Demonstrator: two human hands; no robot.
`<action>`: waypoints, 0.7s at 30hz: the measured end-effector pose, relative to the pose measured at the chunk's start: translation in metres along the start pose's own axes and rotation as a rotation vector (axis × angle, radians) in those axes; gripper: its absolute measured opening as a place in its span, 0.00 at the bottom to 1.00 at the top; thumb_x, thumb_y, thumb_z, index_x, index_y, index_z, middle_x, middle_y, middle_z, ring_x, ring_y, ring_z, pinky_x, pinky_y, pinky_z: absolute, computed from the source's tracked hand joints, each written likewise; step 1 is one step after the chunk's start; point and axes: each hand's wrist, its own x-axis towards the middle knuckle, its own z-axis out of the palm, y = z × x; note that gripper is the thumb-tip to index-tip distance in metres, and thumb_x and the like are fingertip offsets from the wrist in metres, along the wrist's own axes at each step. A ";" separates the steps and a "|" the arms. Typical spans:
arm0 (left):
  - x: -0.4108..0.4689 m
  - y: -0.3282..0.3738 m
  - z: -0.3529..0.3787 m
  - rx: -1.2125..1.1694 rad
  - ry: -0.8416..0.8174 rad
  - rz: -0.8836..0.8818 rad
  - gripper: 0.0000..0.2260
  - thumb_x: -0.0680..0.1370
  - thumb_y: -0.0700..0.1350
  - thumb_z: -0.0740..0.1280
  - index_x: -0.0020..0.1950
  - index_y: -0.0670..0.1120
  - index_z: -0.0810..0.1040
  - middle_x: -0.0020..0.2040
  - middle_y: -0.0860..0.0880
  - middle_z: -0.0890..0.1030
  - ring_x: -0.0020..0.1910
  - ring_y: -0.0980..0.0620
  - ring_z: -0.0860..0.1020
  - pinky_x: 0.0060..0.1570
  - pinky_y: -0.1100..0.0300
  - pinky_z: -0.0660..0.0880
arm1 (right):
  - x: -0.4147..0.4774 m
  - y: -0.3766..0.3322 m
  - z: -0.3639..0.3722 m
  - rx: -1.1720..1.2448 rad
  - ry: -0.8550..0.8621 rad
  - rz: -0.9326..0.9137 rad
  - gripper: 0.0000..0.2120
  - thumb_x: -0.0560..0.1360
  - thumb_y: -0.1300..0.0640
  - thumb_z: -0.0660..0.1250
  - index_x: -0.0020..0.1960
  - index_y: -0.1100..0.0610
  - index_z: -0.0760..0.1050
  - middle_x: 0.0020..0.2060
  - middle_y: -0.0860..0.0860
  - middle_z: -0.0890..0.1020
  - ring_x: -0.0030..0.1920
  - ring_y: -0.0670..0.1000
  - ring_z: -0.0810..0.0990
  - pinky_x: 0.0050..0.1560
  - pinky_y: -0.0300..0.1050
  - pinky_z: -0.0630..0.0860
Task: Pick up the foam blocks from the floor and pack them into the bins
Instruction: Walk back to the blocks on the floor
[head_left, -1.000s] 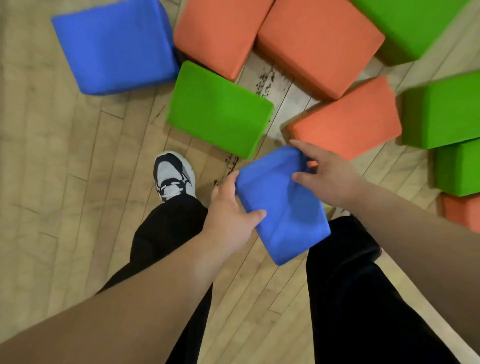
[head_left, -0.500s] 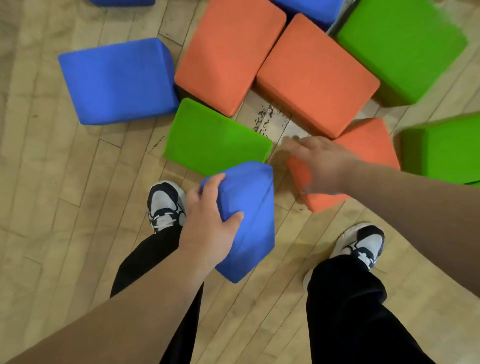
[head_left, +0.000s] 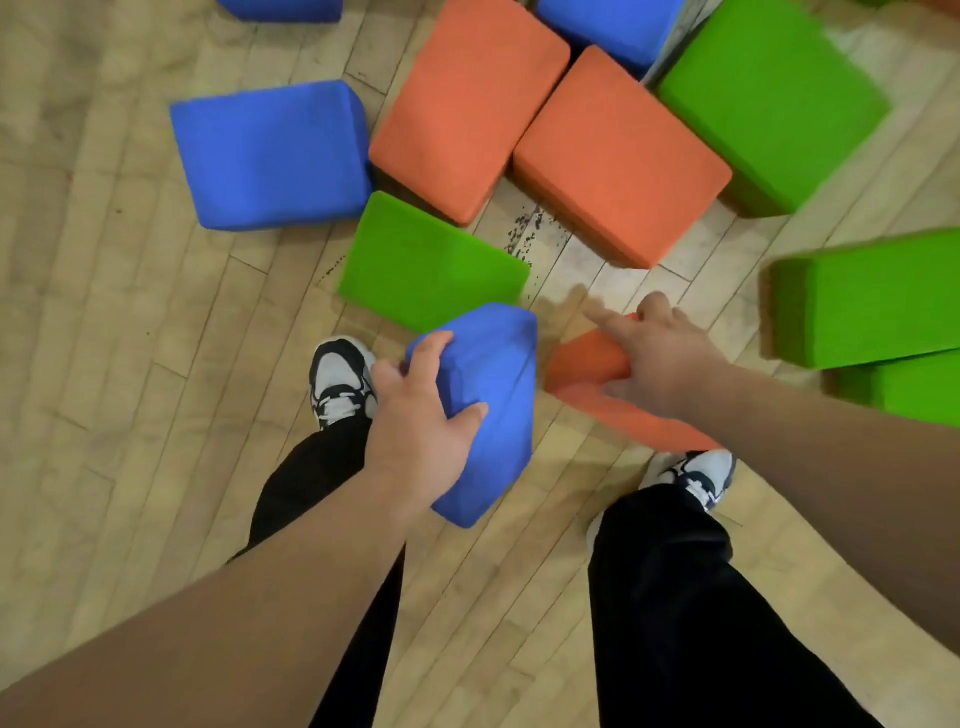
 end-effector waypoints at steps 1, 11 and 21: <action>-0.010 0.011 -0.010 0.000 0.018 0.016 0.37 0.74 0.50 0.77 0.78 0.61 0.62 0.67 0.48 0.62 0.59 0.47 0.75 0.62 0.58 0.71 | -0.028 0.001 -0.005 0.115 0.025 0.015 0.46 0.71 0.38 0.74 0.81 0.35 0.51 0.62 0.56 0.65 0.62 0.61 0.72 0.64 0.55 0.73; -0.181 0.138 -0.199 -0.011 0.061 0.292 0.33 0.75 0.50 0.75 0.75 0.63 0.61 0.70 0.49 0.65 0.65 0.47 0.72 0.62 0.51 0.73 | -0.313 -0.057 -0.157 0.478 0.428 0.174 0.40 0.67 0.36 0.68 0.78 0.37 0.62 0.65 0.53 0.69 0.64 0.60 0.75 0.64 0.58 0.75; -0.303 0.176 -0.451 0.089 0.166 0.457 0.32 0.77 0.52 0.72 0.76 0.64 0.60 0.65 0.52 0.60 0.57 0.46 0.75 0.49 0.58 0.69 | -0.461 -0.211 -0.311 0.551 0.642 0.099 0.41 0.71 0.39 0.74 0.80 0.41 0.61 0.63 0.53 0.73 0.64 0.56 0.75 0.63 0.49 0.71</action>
